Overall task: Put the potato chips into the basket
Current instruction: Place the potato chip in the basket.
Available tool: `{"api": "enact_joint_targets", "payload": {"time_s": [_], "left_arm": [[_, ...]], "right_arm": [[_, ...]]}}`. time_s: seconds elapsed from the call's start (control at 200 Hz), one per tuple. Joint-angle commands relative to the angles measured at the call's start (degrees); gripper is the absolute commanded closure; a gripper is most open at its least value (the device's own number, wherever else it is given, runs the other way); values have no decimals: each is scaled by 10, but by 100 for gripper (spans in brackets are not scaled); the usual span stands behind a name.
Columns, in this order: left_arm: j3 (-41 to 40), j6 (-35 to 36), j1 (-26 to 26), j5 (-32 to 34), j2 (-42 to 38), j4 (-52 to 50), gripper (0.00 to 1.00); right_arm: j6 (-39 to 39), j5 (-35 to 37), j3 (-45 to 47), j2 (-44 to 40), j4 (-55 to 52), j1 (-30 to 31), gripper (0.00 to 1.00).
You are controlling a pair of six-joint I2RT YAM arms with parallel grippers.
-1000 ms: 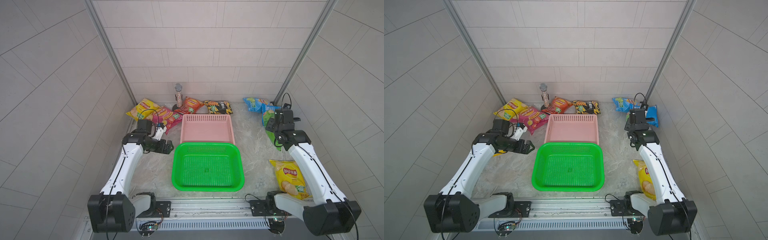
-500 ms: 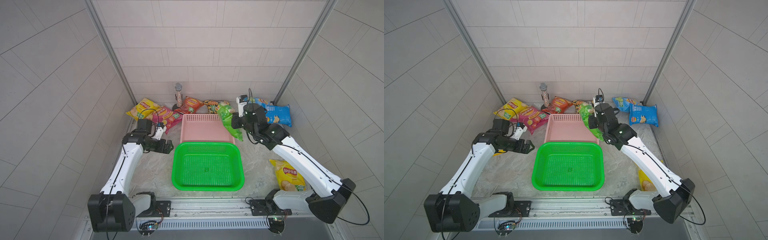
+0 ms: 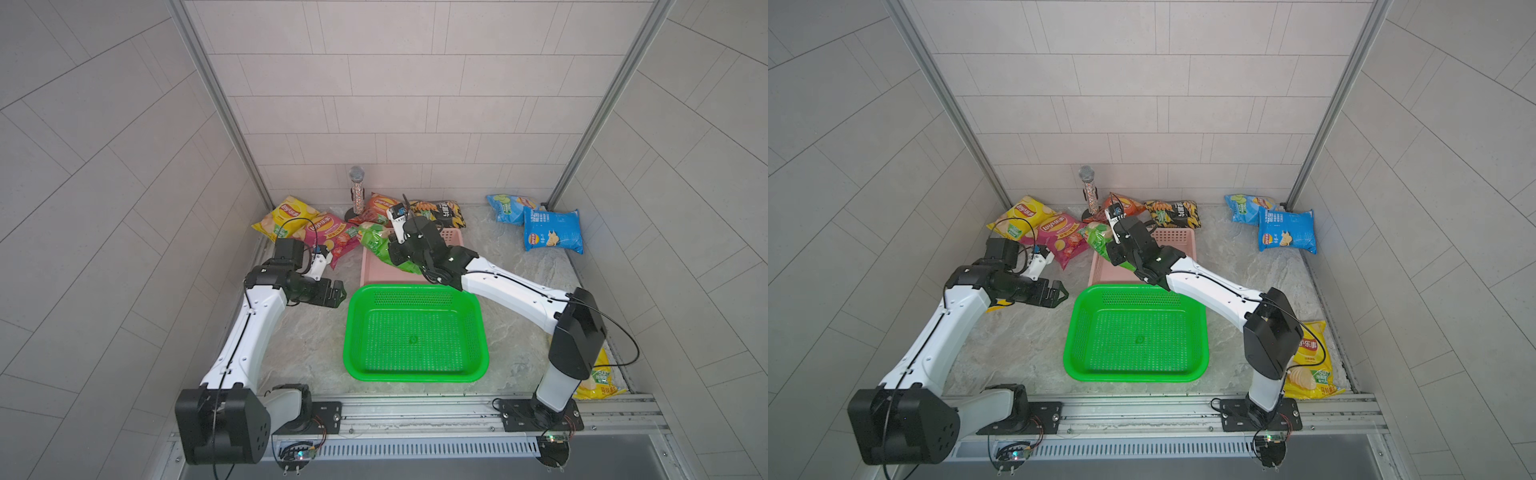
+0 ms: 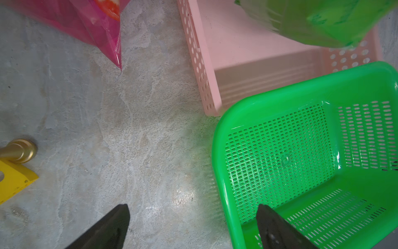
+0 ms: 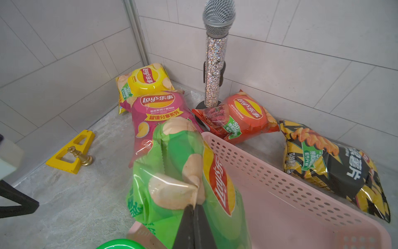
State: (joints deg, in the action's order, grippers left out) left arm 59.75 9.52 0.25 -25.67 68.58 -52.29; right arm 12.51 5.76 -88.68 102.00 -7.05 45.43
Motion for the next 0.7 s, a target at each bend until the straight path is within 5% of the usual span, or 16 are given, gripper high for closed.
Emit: {"api": "enact_joint_targets", "payload": {"time_s": [0.0, 0.32, 0.696], "left_arm": [[-2, 7, 3, 4, -10, -2, 1], [-2, 7, 3, 4, -13, -1, 1], [-3, 6, 3, 6, -16, -1, 1]], "right_arm": [[-63, 13, -31, 7, 24, 3, 100], [-79, 73, -31, 48, 64, 2, 100], [42, 217, -61, 79, 62, 2, 100]]}}
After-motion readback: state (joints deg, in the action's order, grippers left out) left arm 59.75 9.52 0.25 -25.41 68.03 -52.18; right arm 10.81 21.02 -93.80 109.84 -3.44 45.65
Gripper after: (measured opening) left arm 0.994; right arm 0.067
